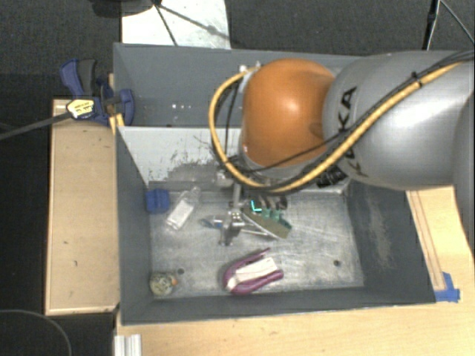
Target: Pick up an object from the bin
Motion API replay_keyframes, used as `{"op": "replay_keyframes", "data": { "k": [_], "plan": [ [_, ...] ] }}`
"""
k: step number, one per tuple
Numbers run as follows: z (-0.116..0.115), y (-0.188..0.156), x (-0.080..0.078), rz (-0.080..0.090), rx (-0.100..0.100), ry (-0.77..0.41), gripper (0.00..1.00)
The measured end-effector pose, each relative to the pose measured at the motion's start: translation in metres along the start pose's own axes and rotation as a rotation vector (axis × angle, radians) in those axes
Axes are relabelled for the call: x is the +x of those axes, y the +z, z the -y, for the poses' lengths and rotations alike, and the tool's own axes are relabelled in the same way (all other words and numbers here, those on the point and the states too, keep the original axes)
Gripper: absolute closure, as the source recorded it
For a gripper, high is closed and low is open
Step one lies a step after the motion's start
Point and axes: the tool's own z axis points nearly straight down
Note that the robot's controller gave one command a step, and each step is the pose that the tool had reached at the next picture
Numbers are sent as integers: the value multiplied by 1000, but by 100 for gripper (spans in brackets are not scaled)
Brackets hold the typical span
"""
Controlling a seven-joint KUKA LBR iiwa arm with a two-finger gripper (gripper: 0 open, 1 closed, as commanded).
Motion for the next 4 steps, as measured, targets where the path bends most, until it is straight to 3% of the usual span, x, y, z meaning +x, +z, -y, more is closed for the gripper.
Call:
{"op": "replay_keyframes", "data": {
  "k": [1, 2, 3, 4],
  "plan": [
    [60, -106, 12, 16, 1, -201, 0],
    [53, 86, 31, -1, 0, -132, 0],
    [86, 132, 34, -6, -6, -232, 0],
    [85, 128, 45, 22, -2, -353, 0]
  ]
}}
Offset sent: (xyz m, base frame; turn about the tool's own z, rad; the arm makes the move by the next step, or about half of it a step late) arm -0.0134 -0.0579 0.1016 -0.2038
